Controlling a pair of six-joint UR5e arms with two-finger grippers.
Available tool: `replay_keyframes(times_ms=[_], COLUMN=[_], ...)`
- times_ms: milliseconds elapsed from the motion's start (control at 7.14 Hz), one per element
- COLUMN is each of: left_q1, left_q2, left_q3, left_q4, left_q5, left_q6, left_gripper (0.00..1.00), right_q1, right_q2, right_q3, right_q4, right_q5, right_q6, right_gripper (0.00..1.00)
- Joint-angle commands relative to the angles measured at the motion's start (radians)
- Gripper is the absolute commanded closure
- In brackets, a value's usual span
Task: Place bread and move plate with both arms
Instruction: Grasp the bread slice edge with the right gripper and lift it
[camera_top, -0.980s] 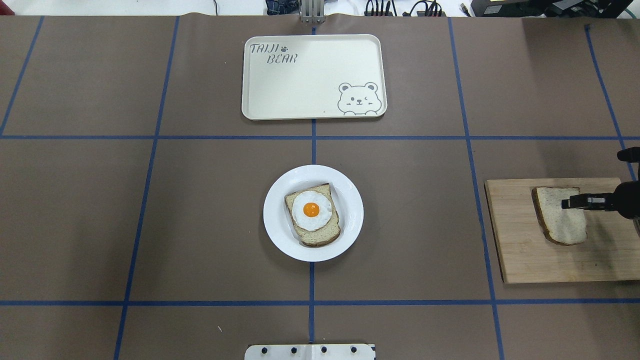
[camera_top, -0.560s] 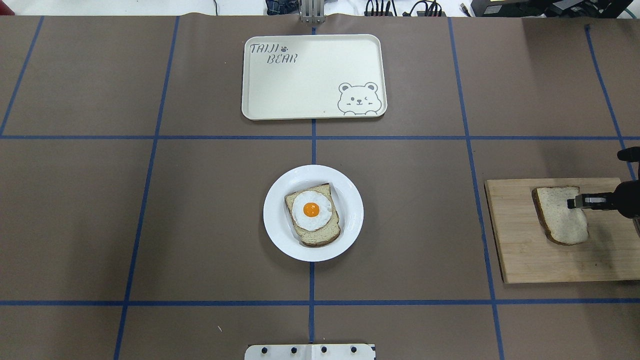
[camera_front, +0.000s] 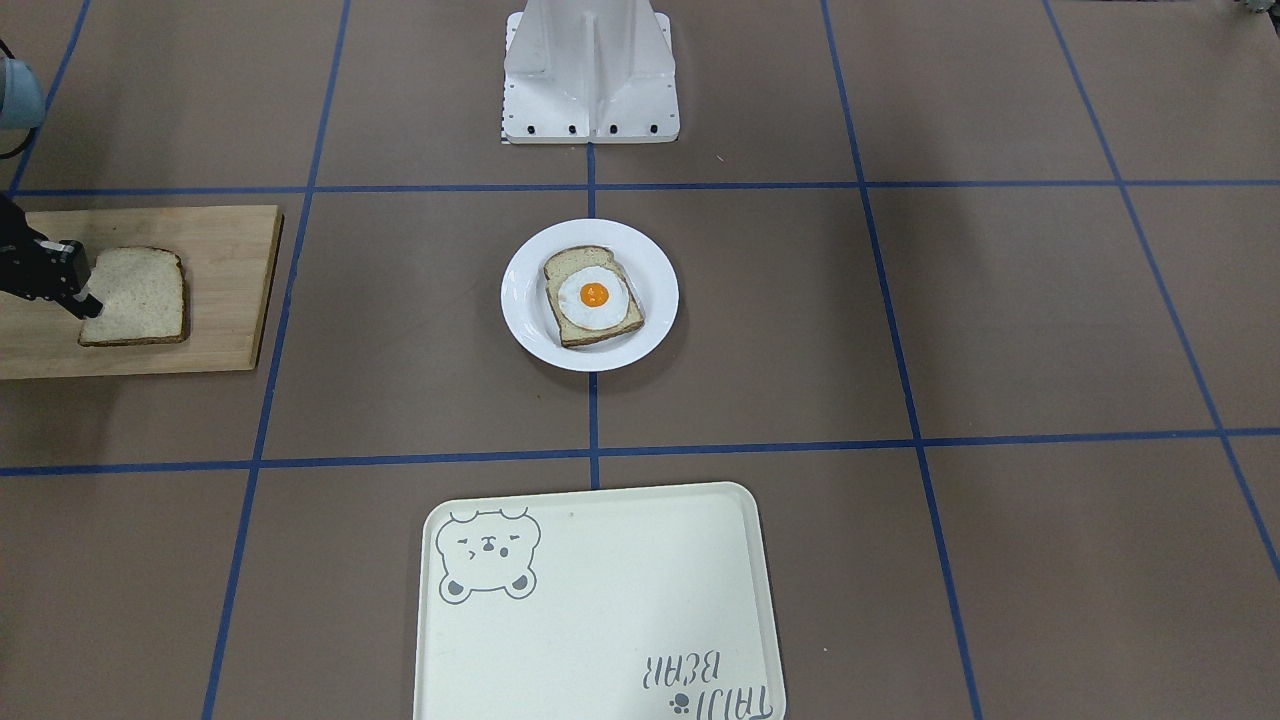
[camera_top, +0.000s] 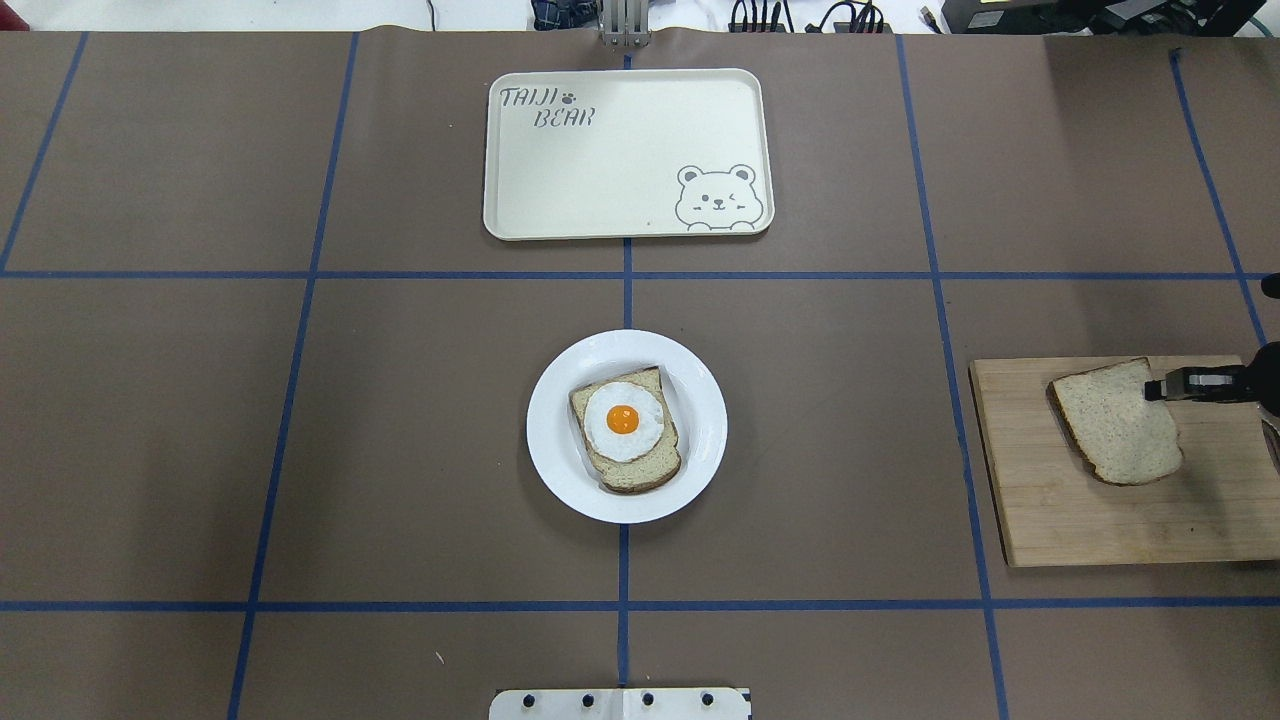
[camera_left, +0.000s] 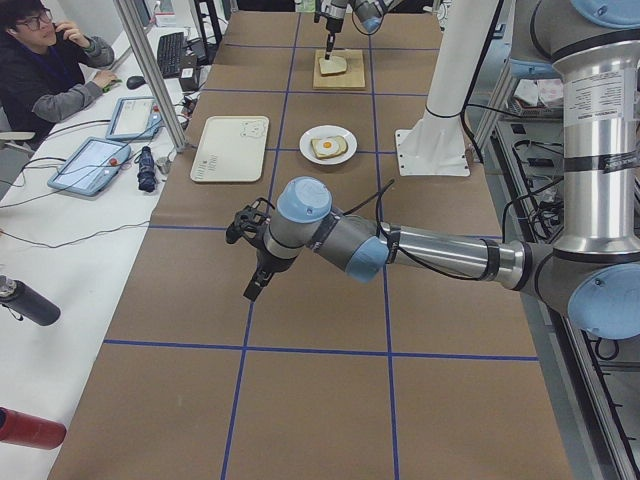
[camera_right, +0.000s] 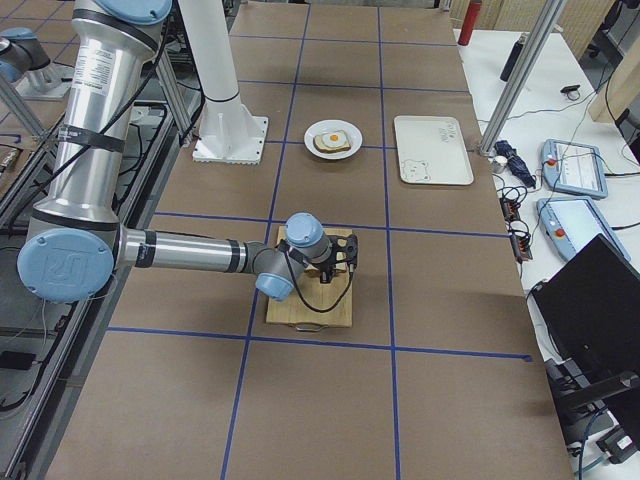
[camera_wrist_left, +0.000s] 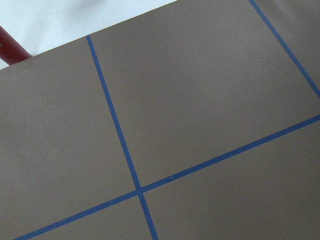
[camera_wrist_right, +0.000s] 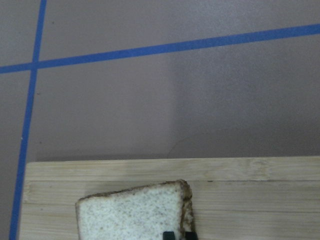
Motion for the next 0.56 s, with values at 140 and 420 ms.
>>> replay_keyframes(times_ms=[140, 420], left_q1=[0.0, 0.0], left_q2=[0.0, 0.002], left_q3=[0.003, 0.005], left_q4=[0.0, 0.0], left_q5=[0.0, 0.0], left_q6=[0.0, 0.0], left_gripper=[0.01, 0.01], right_q1=[0.087, 0.089], right_q2=[0.033, 0.082], right_q3=[0.043, 0.044], right_q4=[0.0, 0.002], right_q5=[0.118, 0.134], right_q6=[0.0, 0.012], right_gripper=[1.0, 1.0])
